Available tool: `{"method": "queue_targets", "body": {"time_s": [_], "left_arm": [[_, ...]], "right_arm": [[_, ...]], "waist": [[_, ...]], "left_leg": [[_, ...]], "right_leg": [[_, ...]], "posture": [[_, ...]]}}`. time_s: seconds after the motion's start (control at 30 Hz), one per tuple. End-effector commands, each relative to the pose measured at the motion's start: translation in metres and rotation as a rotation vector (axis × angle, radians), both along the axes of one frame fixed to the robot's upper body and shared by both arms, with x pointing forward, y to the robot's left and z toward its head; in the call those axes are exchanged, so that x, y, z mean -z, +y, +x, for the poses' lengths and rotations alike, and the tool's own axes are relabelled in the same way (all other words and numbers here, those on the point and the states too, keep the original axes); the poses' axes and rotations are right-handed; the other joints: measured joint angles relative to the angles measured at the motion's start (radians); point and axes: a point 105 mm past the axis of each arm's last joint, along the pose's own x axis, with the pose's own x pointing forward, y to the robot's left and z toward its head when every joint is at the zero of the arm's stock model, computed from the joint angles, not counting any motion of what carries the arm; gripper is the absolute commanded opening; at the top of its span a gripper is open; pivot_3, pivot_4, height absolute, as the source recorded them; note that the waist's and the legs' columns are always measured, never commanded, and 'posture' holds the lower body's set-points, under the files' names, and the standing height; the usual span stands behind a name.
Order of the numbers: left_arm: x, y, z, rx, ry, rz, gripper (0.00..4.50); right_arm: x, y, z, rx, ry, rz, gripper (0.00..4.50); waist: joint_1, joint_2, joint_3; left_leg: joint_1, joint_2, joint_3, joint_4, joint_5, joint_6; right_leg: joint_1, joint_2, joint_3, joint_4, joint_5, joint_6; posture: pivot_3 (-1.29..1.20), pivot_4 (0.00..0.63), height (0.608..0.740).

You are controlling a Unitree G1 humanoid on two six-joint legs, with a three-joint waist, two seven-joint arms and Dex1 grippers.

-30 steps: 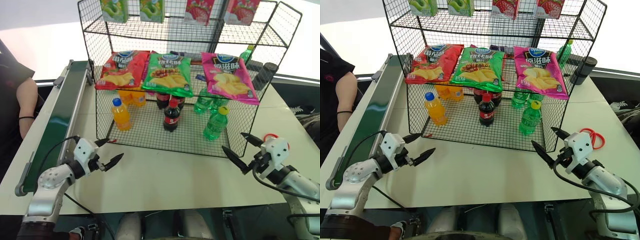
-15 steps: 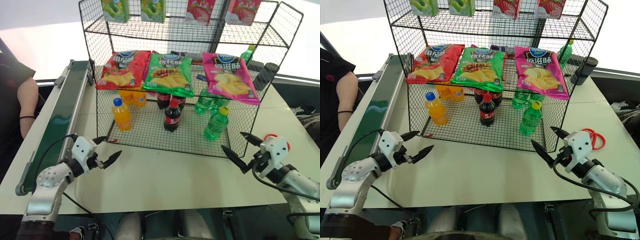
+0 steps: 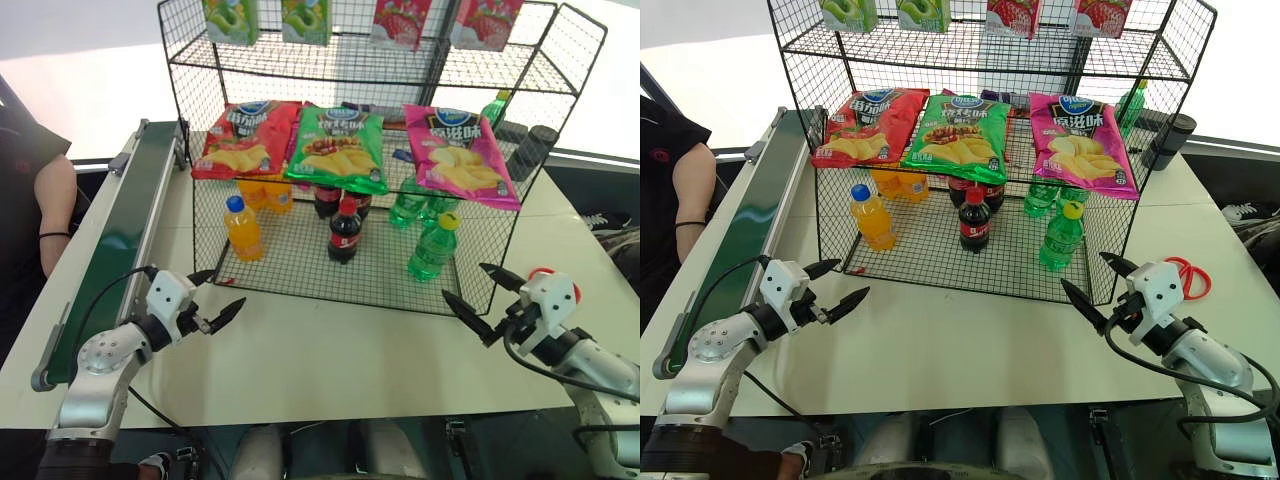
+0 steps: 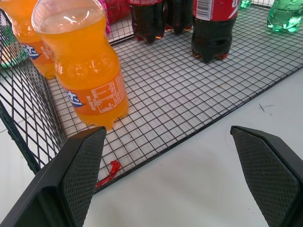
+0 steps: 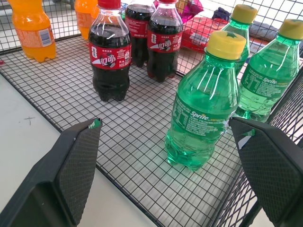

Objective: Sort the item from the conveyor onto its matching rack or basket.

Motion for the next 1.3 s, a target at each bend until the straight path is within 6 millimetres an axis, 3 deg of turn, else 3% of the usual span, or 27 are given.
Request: {"method": "queue_targets", "body": {"time_s": [0.03,1.3], "left_arm": [[-0.009,-0.006,0.0,0.024,-0.038,0.002,4.5],[-0.012,-0.017,0.011,0.038,-0.061,-0.007,4.5]], "right_arm": [[-0.01,0.004,-0.002,-0.014,-0.046,-0.006,4.46],[-0.015,0.01,0.009,-0.016,-0.073,-0.003,4.46]], "waist": [[0.0,0.0,0.0],[0.0,0.0,0.0]], "left_leg": [[0.0,0.0,0.0,0.0,0.0,0.0],[0.0,-0.001,0.001,0.0,0.0,0.0]], "right_leg": [[0.0,0.0,0.0,0.0,0.0,0.0],[0.0,-0.001,0.0,0.0,0.0,0.0]], "posture": [[0.0,0.15,0.74],[0.0,0.15,0.74]]}}
